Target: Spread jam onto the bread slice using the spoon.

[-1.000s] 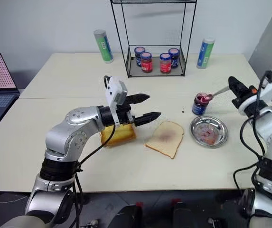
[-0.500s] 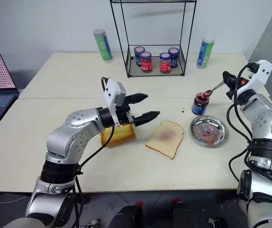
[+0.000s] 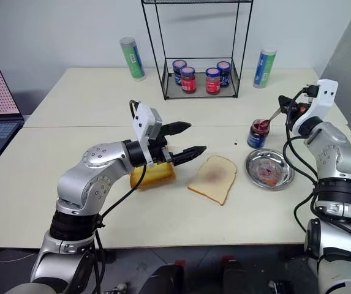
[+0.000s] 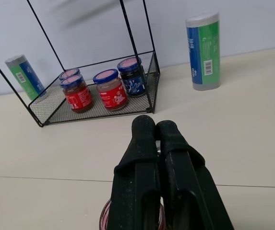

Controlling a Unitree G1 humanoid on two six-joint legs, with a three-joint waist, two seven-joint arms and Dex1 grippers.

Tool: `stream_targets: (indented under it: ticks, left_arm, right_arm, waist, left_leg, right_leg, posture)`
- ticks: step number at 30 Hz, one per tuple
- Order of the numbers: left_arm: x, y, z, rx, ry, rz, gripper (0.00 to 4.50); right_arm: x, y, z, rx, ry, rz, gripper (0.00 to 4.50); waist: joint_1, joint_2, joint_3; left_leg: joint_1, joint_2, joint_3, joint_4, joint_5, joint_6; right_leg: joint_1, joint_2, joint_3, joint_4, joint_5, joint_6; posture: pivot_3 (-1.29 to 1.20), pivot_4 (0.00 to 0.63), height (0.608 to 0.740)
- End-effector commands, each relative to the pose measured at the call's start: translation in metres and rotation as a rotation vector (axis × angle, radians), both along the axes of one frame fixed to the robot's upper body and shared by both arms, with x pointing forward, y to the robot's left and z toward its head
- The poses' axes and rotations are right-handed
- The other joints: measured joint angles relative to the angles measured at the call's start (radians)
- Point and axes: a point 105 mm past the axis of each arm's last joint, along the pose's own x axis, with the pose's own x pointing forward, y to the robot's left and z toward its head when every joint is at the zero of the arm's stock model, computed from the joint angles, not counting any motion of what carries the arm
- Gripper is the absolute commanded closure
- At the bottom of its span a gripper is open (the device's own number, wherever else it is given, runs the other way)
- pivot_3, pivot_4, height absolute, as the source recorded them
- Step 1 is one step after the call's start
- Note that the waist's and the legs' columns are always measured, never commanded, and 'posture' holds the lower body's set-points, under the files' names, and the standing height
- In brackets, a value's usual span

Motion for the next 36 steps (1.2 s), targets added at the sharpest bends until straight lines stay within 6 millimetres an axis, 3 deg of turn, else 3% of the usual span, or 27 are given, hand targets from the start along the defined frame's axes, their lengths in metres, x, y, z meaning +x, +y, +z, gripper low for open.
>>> stream_targets:
  ticks: [1, 10, 16, 21, 36]
  left_arm:
    - [-0.005, -0.003, 0.011, -0.007, -0.049, -0.016, 0.00]
    - [-0.004, -0.004, 0.011, -0.016, -0.048, -0.014, 0.00]
    - [-0.003, -0.003, 0.012, -0.018, -0.050, -0.010, 0.00]
    - [-0.002, -0.002, 0.009, -0.017, -0.043, -0.003, 0.00]
    - [0.001, -0.003, 0.011, -0.021, -0.043, -0.010, 0.00]
  right_arm:
    - [-0.003, 0.002, 0.015, -0.064, -0.073, 0.006, 4.49]
    - [0.000, 0.009, 0.003, -0.075, -0.038, 0.033, 4.49]
    - [0.003, 0.002, 0.004, 0.041, -0.013, -0.001, 4.49]
    - [0.006, -0.007, 0.005, 0.246, 0.035, -0.041, 4.49]
    - [0.003, -0.013, 0.017, 0.443, 0.052, -0.046, 4.49]
  waist:
    - [0.000, 0.000, 0.000]
    - [0.000, 0.000, 0.000]
    - [0.000, 0.000, 0.000]
    - [0.000, 0.000, 0.000]
    - [0.000, 0.000, 0.000]
  left_leg:
    - [0.000, 0.000, 0.000, 0.000, 0.000, 0.000]
    - [0.000, 0.000, 0.000, 0.000, 0.000, 0.000]
    - [0.000, 0.000, 0.000, 0.000, 0.000, 0.000]
    - [0.000, 0.000, 0.000, 0.000, 0.000, 0.000]
    - [0.000, 0.000, 0.001, 0.000, 0.000, 0.000]
  right_leg:
    - [0.000, 0.000, 0.000, 0.000, 0.000, 0.000]
    - [0.000, 0.000, 0.000, 0.000, 0.000, 0.000]
    - [0.000, 0.000, 0.000, 0.000, 0.000, 0.000]
    - [0.000, 0.000, 0.000, 0.000, 0.000, 0.000]
    - [-0.001, 0.000, 0.001, 0.000, 0.000, 0.000]
  posture:
    - [0.00, 0.150, 0.740]
    - [0.00, 0.150, 0.740]
    - [0.00, 0.150, 0.740]
    - [0.00, 0.150, 0.740]
    - [0.00, 0.150, 0.740]
